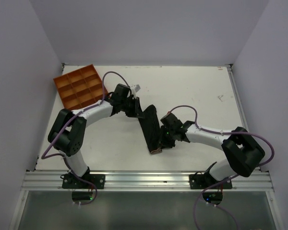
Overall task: Roll the underwear
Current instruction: Fold the underwear
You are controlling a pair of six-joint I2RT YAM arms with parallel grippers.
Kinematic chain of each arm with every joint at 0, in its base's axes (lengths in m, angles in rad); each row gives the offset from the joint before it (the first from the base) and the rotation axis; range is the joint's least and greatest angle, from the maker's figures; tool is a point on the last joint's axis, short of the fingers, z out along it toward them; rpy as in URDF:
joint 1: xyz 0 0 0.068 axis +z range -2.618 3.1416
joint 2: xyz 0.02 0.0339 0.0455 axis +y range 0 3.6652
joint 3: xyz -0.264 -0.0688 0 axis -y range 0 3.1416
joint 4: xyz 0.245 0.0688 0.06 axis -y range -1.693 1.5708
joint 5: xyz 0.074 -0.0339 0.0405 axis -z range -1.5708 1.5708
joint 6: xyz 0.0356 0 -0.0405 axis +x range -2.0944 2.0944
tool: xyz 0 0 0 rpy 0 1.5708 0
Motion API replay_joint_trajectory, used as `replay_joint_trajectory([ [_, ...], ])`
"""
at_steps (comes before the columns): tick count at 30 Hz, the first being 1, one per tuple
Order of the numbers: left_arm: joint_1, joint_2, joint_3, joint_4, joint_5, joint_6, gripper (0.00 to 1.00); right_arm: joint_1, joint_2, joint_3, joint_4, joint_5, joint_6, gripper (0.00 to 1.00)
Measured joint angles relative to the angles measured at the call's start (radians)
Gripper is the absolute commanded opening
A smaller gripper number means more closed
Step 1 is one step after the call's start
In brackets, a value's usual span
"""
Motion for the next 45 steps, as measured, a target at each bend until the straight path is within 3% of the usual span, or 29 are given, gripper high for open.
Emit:
replay_joint_trajectory([
  [6, -0.025, -0.013, -0.092, 0.117, 0.136, -0.030, 0.14, 0.000, 0.052, 0.015, 0.092, -0.022, 0.055, 0.32],
  [13, -0.055, 0.060, -0.083, 0.239, 0.212, -0.071, 0.14, 0.001, 0.047, -0.008, 0.161, -0.038, 0.071, 0.39],
  [22, -0.070, 0.185, -0.048, 0.242, 0.220, -0.064, 0.15, 0.001, -0.007, -0.008, 0.072, -0.003, 0.050, 0.46],
  [33, -0.076, 0.203, -0.048, 0.245, 0.222, -0.045, 0.16, 0.001, -0.097, -0.009, -0.040, 0.047, 0.003, 0.40],
  [40, -0.076, 0.203, -0.045, 0.259, 0.232, -0.047, 0.30, 0.001, -0.105, -0.005, -0.074, 0.058, -0.025, 0.33],
  [45, -0.077, 0.198, 0.002, 0.239, 0.221, -0.042, 0.34, 0.001, -0.105, -0.013, -0.068, 0.058, -0.019, 0.30],
])
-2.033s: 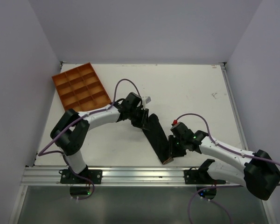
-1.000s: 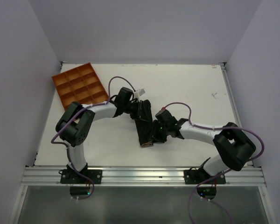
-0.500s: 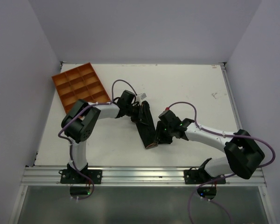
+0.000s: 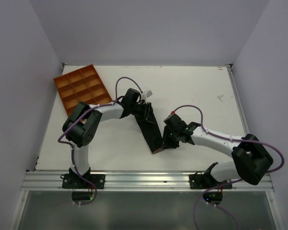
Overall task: Roll the underwear
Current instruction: Fold the underwear
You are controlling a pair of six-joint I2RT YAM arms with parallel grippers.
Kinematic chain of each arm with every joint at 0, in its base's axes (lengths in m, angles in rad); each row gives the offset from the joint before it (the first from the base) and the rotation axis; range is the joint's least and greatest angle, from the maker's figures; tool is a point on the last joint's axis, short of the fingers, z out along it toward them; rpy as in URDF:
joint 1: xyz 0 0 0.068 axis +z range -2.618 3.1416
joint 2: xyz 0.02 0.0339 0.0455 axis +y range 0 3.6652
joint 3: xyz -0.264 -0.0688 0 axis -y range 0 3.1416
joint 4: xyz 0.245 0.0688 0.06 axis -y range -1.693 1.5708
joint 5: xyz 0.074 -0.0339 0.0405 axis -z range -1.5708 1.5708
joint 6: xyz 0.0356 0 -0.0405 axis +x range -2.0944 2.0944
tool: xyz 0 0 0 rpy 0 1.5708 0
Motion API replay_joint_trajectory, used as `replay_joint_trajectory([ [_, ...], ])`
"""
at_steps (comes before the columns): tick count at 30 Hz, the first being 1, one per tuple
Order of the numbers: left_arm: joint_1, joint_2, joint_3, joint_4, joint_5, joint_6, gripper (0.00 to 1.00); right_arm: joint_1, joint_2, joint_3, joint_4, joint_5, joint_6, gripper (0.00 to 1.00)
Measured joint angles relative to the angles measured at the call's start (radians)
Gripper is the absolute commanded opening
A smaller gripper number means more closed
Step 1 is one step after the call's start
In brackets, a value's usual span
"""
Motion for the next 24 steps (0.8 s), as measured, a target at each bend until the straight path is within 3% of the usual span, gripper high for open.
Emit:
replay_joint_trajectory([
  [18, 0.023, -0.073, 0.030, -0.129, -0.194, 0.096, 0.31, 0.000, -0.043, -0.032, 0.000, 0.022, 0.053, 0.28],
  [24, 0.019, -0.118, 0.016, -0.103, -0.160, 0.076, 0.31, 0.000, -0.043, -0.031, -0.010, 0.026, 0.051, 0.44],
])
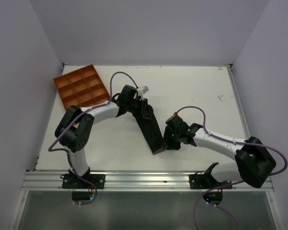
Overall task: Roll the underwear
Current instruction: Fold the underwear
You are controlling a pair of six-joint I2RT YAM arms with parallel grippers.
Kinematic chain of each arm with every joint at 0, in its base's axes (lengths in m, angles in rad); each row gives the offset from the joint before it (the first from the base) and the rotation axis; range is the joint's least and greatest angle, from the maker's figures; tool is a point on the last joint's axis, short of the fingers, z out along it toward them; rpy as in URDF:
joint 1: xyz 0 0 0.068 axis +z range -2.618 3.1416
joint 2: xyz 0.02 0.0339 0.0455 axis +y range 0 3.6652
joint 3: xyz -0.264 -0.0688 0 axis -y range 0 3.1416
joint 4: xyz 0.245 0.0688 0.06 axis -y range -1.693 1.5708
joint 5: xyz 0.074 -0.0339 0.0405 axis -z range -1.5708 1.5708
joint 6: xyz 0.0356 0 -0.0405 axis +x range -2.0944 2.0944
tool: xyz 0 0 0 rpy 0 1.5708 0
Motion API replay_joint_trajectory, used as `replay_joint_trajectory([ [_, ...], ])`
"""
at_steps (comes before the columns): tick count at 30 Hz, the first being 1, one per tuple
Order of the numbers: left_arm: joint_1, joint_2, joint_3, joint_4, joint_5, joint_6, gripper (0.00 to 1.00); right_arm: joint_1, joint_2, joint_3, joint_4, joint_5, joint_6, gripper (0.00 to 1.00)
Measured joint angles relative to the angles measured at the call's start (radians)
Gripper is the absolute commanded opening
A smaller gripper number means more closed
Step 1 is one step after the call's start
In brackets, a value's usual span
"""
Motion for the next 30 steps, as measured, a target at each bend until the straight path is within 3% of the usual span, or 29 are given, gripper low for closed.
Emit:
replay_joint_trajectory([
  [16, -0.076, 0.146, 0.032, 0.036, 0.069, -0.037, 0.30, 0.000, -0.030, 0.082, -0.127, 0.027, -0.086, 0.45],
  [23, -0.076, 0.169, 0.060, 0.040, 0.076, -0.036, 0.30, 0.000, -0.054, 0.126, -0.173, 0.013, -0.175, 0.26],
  [28, -0.076, 0.177, 0.062, 0.039, 0.077, -0.036, 0.30, -0.002, -0.051, 0.134, -0.101, -0.158, -0.267, 0.00],
  [30, -0.076, 0.177, 0.062, 0.039, 0.077, -0.036, 0.31, -0.002, -0.035, 0.130, -0.030, -0.245, -0.283, 0.00],
])
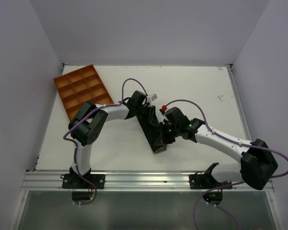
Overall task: Roll the underwear
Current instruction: Fold the underwear
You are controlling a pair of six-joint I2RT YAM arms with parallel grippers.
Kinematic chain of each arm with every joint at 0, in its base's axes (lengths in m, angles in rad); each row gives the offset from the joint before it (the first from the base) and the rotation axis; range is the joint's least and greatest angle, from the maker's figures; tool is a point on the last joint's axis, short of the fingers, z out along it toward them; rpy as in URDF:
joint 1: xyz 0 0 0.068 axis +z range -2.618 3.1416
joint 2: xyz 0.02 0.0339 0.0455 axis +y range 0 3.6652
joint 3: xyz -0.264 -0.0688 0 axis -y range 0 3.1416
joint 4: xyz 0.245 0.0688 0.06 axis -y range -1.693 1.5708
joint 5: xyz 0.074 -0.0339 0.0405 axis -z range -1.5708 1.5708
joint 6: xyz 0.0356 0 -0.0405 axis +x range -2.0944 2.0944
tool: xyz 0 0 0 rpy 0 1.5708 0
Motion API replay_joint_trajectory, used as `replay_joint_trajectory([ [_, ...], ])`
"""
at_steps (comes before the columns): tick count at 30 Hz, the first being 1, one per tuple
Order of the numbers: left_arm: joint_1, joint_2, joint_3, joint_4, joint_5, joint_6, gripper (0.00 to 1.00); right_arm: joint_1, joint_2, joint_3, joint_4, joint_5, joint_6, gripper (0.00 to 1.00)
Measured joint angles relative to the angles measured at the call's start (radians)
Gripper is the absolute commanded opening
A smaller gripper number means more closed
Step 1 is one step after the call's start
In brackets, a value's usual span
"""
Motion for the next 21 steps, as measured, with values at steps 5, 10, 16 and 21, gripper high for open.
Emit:
replay_joint_trajectory([
  [5, 0.000, 0.004, 0.003, -0.002, 0.000, 0.002, 0.30, -0.028, 0.089, -0.056, 0.249, -0.219, 0.026, 0.00],
  [10, 0.000, 0.004, 0.004, -0.010, 0.000, 0.010, 0.30, -0.093, 0.189, -0.106, 0.432, -0.361, 0.074, 0.00],
  [16, 0.000, 0.006, 0.010, -0.024, 0.000, 0.014, 0.30, -0.138, 0.271, -0.122, 0.531, -0.428, 0.085, 0.00],
  [21, 0.000, 0.011, 0.017, -0.030, 0.000, 0.027, 0.30, -0.138, 0.319, -0.161, 0.586, -0.448, 0.086, 0.00],
])
